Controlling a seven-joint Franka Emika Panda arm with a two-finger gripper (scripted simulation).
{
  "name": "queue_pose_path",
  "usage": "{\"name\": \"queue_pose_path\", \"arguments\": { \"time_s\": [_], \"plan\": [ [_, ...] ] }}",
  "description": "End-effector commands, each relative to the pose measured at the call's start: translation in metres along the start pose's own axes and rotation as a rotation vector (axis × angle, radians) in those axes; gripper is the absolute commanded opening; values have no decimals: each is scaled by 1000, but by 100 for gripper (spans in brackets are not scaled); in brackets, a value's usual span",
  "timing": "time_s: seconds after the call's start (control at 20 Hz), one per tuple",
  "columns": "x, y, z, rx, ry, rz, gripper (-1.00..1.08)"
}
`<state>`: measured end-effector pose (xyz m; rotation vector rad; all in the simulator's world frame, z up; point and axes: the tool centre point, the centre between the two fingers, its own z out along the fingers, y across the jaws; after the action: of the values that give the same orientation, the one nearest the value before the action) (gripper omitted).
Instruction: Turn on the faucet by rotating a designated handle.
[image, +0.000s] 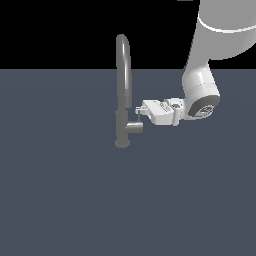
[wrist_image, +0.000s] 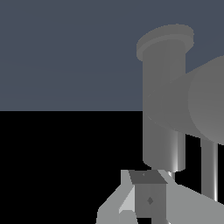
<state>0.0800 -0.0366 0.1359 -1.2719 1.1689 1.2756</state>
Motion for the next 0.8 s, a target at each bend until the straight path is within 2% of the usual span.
{"name": "queue_pose_path", "arguments": {
  "time_s": [0.0,0.45,0.75],
  "plan": [
    [2,-1,1,7,-7,6,-100],
    [-1,-1,1,0,0,-2,-100],
    [-6,12,1,0,0,-2,-100]
  ]
}}
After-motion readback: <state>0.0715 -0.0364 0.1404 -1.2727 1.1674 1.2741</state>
